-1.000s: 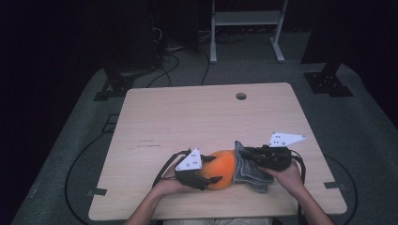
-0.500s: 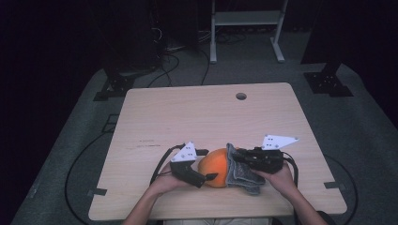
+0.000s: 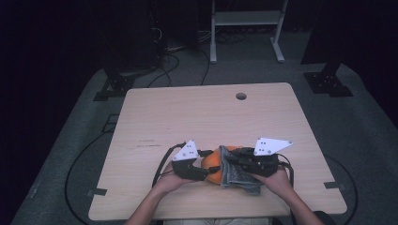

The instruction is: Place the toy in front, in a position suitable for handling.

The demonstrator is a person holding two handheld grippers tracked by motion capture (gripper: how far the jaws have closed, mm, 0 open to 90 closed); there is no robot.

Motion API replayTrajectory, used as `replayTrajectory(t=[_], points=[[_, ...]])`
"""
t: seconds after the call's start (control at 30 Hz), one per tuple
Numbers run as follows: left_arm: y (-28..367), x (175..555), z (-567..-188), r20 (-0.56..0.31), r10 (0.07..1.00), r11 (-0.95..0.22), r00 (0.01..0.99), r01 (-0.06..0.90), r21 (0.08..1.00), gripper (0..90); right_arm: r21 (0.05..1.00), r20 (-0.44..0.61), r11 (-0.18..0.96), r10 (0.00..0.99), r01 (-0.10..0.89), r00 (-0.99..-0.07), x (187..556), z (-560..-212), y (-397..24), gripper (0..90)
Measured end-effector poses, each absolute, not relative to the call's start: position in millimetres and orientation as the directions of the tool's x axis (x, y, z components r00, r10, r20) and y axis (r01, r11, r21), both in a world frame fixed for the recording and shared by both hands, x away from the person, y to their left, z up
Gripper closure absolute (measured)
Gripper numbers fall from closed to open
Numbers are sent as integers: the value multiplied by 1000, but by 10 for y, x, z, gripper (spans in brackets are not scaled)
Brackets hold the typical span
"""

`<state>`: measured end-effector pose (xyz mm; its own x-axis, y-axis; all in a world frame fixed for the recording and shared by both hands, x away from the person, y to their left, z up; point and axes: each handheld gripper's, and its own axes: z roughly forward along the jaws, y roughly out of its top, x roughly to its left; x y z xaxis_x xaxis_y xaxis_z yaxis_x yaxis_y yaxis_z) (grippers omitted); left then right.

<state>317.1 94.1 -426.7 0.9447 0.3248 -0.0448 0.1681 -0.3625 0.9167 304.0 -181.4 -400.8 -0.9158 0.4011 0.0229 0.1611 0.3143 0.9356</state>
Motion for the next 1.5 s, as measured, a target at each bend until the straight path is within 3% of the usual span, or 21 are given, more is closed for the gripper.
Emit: replayTrajectory(t=[0.07,0.1,0.23,0.43,0.63,0.77,0.87,1.03,1.3,1.5], points=[[944,3193,-4282,-81,320,-363,944,201,910,240,935,37,311,400,174,-916,3064,-4039,-1817,791],[942,3198,-4291,-76,323,-370,943,200,907,234,935,32,312,402,170,-915,3057,-4045,-1814,790],[960,3191,-4286,-41,333,-382,942,175,908,333,936,22,311,422,167,-906,3065,-4062,-1870,791],[962,3191,-4283,-40,350,-372,936,178,911,372,925,24,319,492,206,-871,3088,-4088,-2089,791],[916,3205,-4272,-50,389,-354,920,199,914,381,941,16,303,414,154,-910,2957,-4036,-1936,790],[944,3231,-4288,-108,382,-332,918,246,911,251,930,-15,339,426,145,-905,2983,-4051,-1888,790],[942,3232,-4297,-116,382,-333,917,253,908,247,928,-5,336,447,163,-894,3023,-4073,-1947,790],[884,3158,-4295,-19,337,-379,941,154,913,360,929,-13,340,422,145,-907,2973,-3992,-1871,790],[785,2994,-4274,166,233,-477,958,-37,878,398,921,-22,366,388,132,-921,3033,-3872,-1722,791],[828,3000,-4296,158,228,-464,961,-35,885,405,912,-2,372,426,173,-905,3139,-3939,-1854,791]])
